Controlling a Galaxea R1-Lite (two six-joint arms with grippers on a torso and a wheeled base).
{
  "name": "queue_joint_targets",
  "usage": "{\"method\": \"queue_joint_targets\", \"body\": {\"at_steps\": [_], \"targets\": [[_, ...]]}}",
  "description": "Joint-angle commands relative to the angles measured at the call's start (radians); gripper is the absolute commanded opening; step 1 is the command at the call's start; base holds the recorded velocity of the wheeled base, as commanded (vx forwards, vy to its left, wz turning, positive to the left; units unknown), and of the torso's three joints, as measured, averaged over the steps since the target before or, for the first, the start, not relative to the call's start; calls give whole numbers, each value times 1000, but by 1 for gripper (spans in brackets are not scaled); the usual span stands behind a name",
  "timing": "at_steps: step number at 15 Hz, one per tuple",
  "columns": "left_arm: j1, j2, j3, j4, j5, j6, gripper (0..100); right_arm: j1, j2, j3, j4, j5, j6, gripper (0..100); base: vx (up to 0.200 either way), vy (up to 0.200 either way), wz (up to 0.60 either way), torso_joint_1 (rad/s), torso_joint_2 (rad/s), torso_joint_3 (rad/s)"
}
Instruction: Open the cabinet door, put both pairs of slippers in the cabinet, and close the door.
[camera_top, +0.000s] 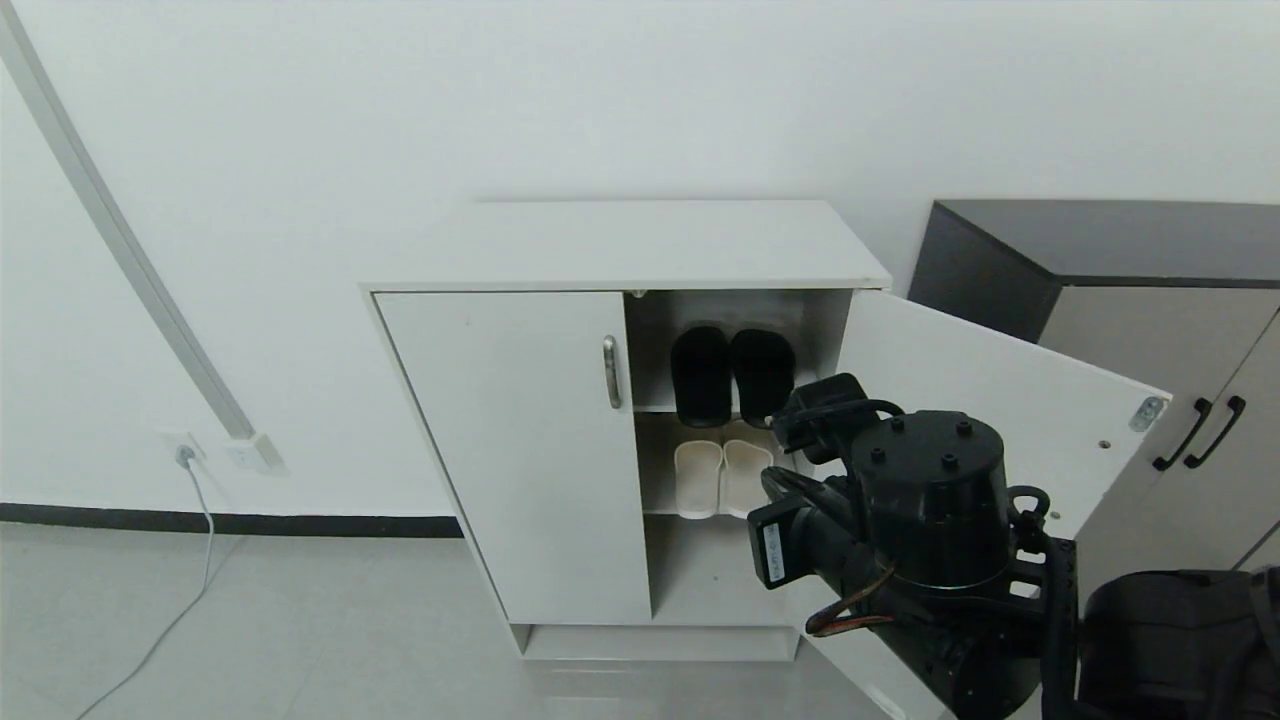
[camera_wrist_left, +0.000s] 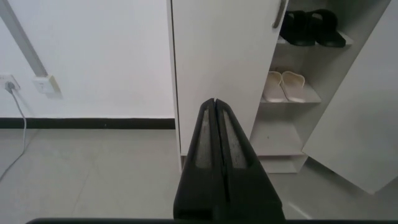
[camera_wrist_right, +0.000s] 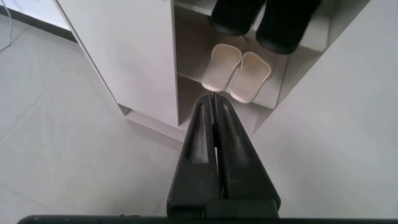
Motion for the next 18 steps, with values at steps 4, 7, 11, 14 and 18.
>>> {"method": "queue_joint_targets", "body": {"at_steps": [4, 7, 11, 14, 18], "targets": [[0, 0, 0, 0, 0, -2, 0, -2, 9, 0, -1, 0, 0, 0, 0, 0, 0, 189, -502, -314], [0, 0, 0, 0, 0, 0, 0, -10, 12, 0, -1, 0, 0, 0, 0, 0, 0, 217, -525, -307], [0, 0, 0, 0, 0, 0, 0, -12, 13, 0, -1, 0, 1, 0, 0, 0, 0, 233, -558, -320], [1, 0, 0, 0, 0, 0, 0, -12, 13, 3, -2, 6, 1, 0, 0, 0, 0, 225, -522, -289], [0, 0, 0, 0, 0, 0, 0, -13, 13, 9, -16, 8, -6, 0, 0, 0, 0, 45, -102, -58]]}}
